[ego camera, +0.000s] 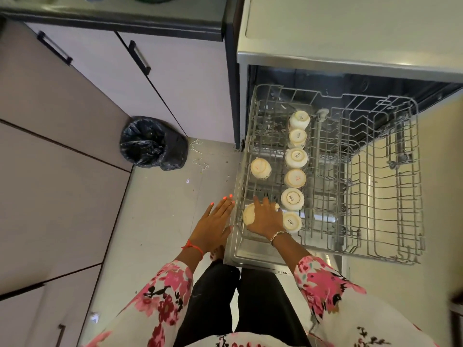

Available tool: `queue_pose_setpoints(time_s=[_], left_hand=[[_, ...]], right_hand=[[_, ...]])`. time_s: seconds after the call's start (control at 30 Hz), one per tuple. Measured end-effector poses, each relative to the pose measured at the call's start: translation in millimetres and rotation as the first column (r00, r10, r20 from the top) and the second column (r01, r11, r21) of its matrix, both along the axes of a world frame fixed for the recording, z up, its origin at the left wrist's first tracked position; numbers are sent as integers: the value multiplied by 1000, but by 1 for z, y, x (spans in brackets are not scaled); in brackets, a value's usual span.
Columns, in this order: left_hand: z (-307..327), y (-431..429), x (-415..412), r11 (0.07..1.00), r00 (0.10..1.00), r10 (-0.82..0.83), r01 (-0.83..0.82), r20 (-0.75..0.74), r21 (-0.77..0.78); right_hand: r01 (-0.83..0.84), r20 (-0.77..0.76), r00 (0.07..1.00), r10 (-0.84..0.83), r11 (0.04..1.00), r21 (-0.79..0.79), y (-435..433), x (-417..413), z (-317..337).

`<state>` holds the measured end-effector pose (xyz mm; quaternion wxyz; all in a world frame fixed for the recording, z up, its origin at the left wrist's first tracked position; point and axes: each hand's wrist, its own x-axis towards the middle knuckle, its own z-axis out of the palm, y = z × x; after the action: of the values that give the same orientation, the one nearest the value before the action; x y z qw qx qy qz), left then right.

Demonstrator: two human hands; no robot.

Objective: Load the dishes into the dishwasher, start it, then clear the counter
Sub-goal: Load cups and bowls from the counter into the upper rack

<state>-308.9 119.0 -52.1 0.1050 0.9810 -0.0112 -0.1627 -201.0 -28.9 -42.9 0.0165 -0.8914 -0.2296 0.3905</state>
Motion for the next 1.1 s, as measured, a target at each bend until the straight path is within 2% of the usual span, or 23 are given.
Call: queue_pose_setpoints(time_s=[0.13,0.23,0.43,0.67,0.83,1.1], left_hand=[[16,18,-9,991,994,110,-110,-2,-79],[31,45,-12,974,976,211,-206,50,-99],[64,156,-10,946,929,322,-307,181,-105],[123,333,-4,913,844,399,-400,359,-76],[157,443,5,876,779,454,-479,433,-56],[188,587,56,818,685,516,-573,514,-57]], right_hand=[[-35,204,979,-3,982,185,19,0,25],[-101,297,955,6,947,306,47,2,50],[-277,365,920,141,894,352,145,11,82],[-278,408,908,96,867,414,299,35,120],[-390,492,858,146,809,440,401,52,155],[-511,623,767,152,732,450,560,134,200]])
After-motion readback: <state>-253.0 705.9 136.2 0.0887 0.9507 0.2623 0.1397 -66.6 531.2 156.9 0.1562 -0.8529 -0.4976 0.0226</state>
